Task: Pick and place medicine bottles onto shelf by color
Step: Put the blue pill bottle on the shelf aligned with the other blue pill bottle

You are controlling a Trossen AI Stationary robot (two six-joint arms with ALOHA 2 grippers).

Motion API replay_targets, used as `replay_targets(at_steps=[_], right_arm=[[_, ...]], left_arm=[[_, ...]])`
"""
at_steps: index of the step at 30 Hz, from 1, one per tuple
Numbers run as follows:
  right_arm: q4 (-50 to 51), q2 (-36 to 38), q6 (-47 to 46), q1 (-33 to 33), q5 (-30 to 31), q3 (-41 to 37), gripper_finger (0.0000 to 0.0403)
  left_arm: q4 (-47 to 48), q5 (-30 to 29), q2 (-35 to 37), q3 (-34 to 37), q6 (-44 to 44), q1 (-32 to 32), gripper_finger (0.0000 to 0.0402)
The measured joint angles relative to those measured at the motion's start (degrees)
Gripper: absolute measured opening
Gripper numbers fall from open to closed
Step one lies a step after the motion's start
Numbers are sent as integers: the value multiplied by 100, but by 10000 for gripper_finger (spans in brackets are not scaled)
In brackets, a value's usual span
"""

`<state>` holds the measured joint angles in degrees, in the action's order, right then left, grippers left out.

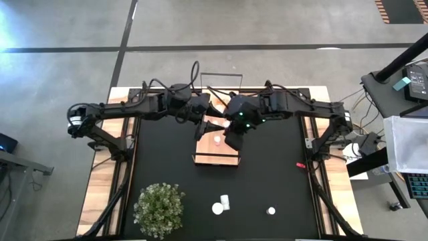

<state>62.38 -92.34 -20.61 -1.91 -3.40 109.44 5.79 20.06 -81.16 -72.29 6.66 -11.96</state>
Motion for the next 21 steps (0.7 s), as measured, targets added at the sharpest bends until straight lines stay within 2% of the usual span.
replay_targets(at_steps=[5, 11, 21], right_arm=[[345, -280, 281, -2, 40, 572, 89], [427, -366, 436, -25, 37, 739, 89], [424, -350, 474, -137, 40, 711, 89]], left_arm=[[-139, 10, -49, 20, -3, 6, 240], [-326, 34, -46, 18, -156, 8, 234], [-423, 45, -51, 31, -166, 8, 156]])
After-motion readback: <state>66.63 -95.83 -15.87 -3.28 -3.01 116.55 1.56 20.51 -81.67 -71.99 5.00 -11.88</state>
